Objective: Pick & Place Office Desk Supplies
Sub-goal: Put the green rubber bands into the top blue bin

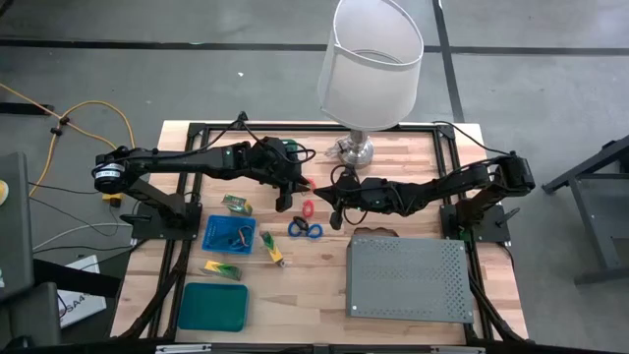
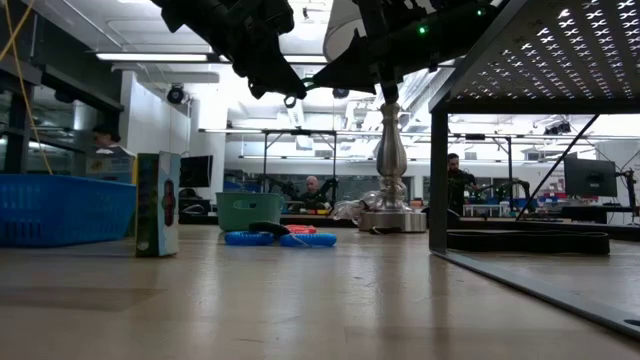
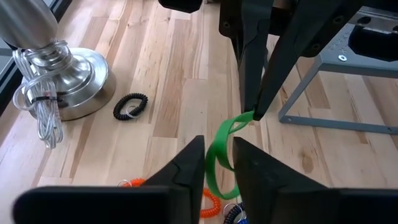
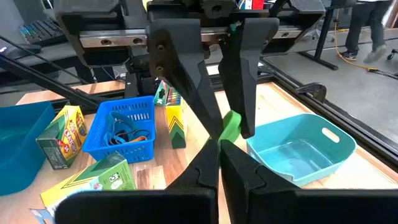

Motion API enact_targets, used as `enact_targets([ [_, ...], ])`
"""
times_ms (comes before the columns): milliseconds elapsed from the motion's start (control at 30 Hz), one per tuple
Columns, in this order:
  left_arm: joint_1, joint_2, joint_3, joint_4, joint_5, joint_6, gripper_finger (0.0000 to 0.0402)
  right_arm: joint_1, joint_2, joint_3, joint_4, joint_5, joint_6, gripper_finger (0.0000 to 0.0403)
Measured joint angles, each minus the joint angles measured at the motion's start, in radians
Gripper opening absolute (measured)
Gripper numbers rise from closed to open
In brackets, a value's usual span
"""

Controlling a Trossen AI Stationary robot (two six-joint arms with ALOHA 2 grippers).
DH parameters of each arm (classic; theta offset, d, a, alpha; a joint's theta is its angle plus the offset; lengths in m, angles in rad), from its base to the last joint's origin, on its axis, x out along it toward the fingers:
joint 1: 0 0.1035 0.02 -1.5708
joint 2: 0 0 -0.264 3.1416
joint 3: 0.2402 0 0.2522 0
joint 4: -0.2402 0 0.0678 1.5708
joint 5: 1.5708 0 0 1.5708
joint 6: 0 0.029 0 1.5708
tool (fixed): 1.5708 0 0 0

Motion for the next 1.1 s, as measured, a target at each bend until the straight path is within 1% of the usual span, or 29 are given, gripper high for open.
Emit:
enact_targets([
  [300,0.0,0.001,0.0,-0.006,0.0,0.0,0.0006,0.0,0.0,0.0,0.0,0.0,0.0,0.0002],
  [700,0.0,0.001,0.0,-0.007,0.0,0.0,0.0003,0.0,0.0,0.0,0.0,0.0,0.0,0.0007],
  [833,0.0,0.001,0.0,-0.007,0.0,0.0,0.0003,0.0,0.0,0.0,0.0,0.0,0.0,0.0026],
  [1100,0.0,0.001,0.0,-0.032,0.0,-0.011,0.0003,0.0,0.0,0.0,-0.006,-0.003,0.025,0.0089],
])
